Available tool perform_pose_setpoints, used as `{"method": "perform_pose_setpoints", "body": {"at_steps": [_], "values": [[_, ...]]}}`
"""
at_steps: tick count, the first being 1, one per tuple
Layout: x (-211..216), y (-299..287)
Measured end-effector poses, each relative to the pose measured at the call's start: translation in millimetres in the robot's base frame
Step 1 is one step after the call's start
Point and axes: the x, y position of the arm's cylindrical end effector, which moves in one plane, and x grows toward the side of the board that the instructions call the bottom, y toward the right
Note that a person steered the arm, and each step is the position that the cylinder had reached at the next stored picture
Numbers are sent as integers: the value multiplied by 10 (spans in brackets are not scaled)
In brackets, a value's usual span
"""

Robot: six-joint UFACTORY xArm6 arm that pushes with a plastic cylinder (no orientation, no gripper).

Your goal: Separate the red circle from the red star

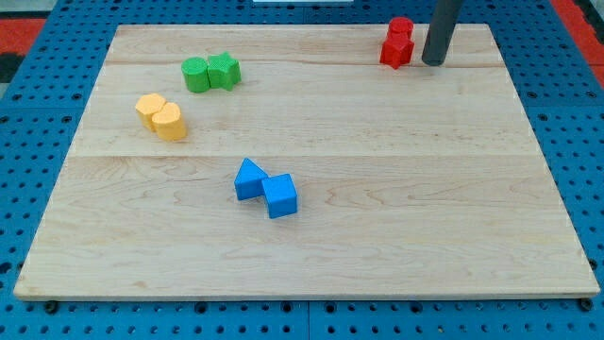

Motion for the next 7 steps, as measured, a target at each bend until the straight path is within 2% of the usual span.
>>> {"method": "perform_pose_setpoints", "body": {"at_steps": [3,4,5,6,7], "values": [[-758,76],[-604,-442],[-12,-1095],[183,-1475],[-120,-1611]]}}
